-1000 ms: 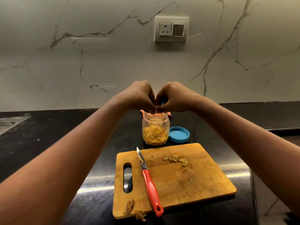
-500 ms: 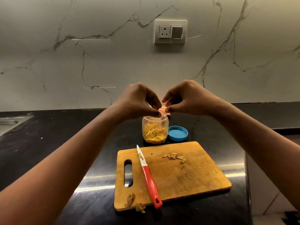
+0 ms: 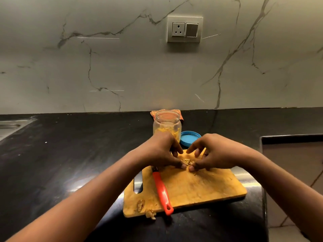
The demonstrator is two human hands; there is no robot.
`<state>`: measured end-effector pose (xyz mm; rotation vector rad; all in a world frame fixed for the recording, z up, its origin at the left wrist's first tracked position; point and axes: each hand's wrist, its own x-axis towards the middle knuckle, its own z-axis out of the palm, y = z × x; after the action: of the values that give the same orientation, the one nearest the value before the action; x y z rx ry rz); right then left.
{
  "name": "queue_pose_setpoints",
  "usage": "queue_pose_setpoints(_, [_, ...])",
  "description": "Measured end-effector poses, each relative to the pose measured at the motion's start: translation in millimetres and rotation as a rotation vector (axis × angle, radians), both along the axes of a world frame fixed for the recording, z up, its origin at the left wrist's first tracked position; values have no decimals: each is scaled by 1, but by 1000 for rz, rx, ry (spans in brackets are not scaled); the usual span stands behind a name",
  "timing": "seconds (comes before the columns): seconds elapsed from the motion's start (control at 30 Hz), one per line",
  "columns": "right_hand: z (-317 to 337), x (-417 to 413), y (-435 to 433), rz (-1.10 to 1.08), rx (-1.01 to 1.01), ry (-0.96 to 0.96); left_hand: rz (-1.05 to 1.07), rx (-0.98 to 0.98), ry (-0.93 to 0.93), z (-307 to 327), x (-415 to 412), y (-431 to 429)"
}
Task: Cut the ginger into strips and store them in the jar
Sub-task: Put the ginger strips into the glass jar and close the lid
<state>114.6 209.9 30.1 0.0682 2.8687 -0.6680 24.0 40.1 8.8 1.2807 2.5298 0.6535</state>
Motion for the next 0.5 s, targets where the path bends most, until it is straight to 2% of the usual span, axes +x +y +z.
queue_pose_setpoints(0.23, [-7,0,-10,36,82,152,-4,55,38,-5,3,3])
queue_pose_setpoints(0.37, [-5,-1,-13,41,86,176,-14,79,91,-8,7,5])
queue_pose_setpoints(0.5, [-2,-3,-15,42,21,132,-54,61,230,-11,13,6])
